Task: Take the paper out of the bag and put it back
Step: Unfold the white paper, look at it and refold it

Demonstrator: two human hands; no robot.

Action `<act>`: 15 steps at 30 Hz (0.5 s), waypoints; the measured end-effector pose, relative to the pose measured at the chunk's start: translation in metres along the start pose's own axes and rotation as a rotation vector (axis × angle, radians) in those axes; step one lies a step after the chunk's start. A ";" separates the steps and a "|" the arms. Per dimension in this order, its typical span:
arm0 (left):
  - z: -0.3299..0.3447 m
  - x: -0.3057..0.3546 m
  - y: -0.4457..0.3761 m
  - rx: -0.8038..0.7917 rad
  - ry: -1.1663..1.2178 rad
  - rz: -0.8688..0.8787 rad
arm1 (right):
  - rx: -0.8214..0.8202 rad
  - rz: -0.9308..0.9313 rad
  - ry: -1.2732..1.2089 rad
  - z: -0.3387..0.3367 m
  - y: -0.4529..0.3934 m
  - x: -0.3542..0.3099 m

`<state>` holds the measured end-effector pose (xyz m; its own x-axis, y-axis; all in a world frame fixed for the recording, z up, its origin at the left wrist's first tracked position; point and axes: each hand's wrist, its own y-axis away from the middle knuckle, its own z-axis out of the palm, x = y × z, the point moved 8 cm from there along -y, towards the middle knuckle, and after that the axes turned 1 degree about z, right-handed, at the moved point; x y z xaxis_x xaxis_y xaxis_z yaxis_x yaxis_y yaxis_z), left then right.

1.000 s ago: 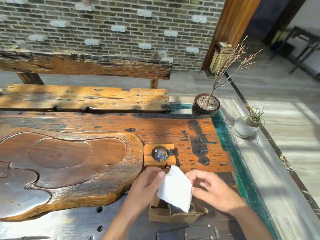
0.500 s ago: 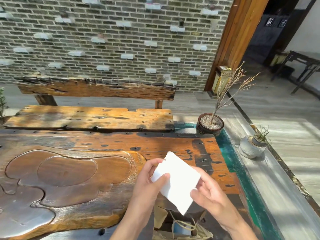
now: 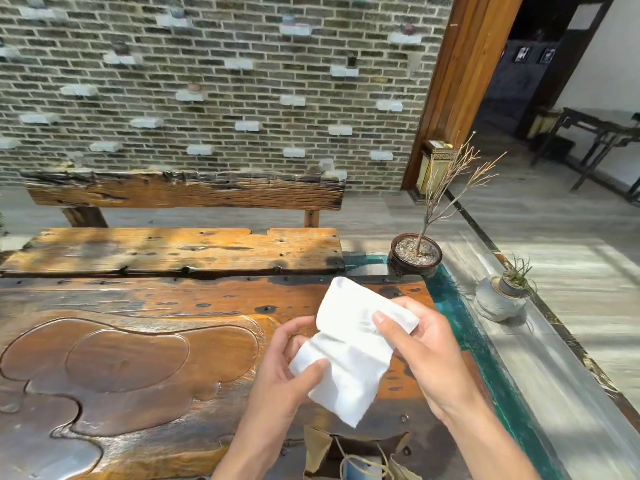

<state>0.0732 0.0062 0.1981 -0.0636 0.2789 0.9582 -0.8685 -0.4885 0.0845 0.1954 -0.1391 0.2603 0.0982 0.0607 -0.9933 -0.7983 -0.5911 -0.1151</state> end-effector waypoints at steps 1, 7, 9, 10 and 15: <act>0.003 0.003 -0.002 -0.036 -0.020 0.011 | -0.025 -0.014 -0.020 0.001 -0.004 -0.007; 0.034 0.047 -0.013 -0.339 -0.115 0.081 | -0.142 -0.124 0.030 0.002 -0.026 -0.052; 0.038 0.064 -0.018 -0.360 -0.115 0.123 | -0.180 -0.137 0.068 0.004 -0.032 -0.064; 0.040 0.072 -0.021 -0.350 -0.128 0.145 | -0.191 -0.138 0.085 0.005 -0.035 -0.069; 0.047 0.089 -0.033 -0.265 -0.109 0.215 | -0.162 -0.135 0.114 0.005 -0.041 -0.083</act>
<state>0.1188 0.0086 0.2937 -0.2181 0.0961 0.9712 -0.9392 -0.2911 -0.1821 0.2172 -0.1158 0.3473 0.2713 0.0625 -0.9605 -0.6688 -0.7054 -0.2348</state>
